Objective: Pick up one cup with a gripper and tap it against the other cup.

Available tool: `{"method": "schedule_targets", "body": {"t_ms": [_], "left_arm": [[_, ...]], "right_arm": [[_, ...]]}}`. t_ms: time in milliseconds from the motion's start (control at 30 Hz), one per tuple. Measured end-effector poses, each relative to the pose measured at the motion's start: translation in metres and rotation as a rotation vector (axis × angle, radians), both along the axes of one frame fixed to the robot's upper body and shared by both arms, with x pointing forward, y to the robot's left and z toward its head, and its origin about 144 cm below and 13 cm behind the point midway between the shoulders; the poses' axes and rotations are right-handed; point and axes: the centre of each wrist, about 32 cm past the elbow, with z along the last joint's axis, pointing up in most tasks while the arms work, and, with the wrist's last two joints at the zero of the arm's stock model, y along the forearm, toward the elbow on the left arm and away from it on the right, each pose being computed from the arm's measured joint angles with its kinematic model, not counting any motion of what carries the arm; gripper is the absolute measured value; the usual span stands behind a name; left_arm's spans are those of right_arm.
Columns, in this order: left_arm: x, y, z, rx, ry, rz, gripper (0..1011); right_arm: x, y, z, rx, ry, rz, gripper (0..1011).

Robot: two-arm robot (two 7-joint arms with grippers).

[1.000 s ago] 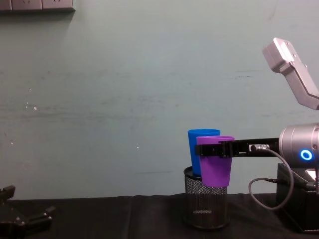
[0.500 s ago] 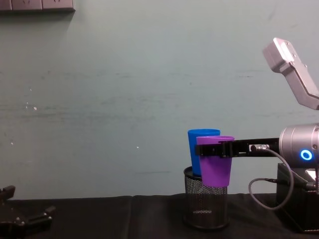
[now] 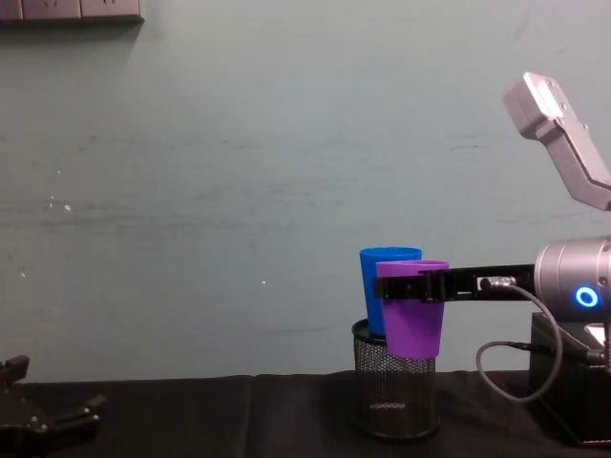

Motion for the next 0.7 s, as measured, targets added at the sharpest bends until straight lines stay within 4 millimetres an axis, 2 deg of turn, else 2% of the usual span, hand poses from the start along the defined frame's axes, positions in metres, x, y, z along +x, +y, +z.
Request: {"method": "schedule_targets", "body": {"t_ms": [700], "left_arm": [[0.0000,0.0000,0.0000,0.000,0.000,0.000,1000]], "right_arm": [[0.0000,0.0000,0.0000,0.000,0.000,0.000,718]]}}
